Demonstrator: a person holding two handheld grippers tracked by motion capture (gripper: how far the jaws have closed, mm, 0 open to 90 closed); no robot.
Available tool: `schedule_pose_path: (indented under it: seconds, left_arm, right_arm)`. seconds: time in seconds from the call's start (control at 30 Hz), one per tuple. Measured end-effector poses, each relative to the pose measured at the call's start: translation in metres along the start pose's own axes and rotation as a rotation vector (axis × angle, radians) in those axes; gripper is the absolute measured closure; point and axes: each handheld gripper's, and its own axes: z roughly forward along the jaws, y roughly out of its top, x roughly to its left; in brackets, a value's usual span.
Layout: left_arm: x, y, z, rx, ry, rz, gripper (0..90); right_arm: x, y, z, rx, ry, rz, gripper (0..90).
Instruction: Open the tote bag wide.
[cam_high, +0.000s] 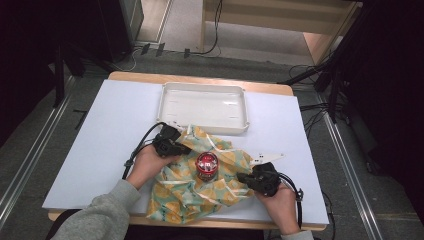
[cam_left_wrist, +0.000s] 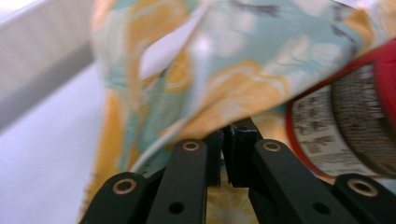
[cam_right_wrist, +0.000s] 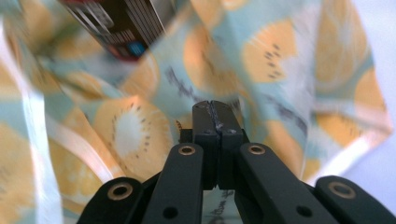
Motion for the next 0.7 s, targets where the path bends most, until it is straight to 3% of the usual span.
schedule_pose_path:
  seconds: [0.3, 0.7]
  left_arm:
    - [-0.013, 0.002, -0.017, -0.038, -0.042, 0.031, 84.5]
    - [-0.023, 0.001, -0.028, -0.071, -0.089, 0.040, 84.2]
  right_arm:
    - [0.007, 0.011, -0.014, -0.069, 0.037, 0.003, 90.0]
    - [0.029, 0.026, -0.017, -0.099, 0.100, -0.033, 90.0]
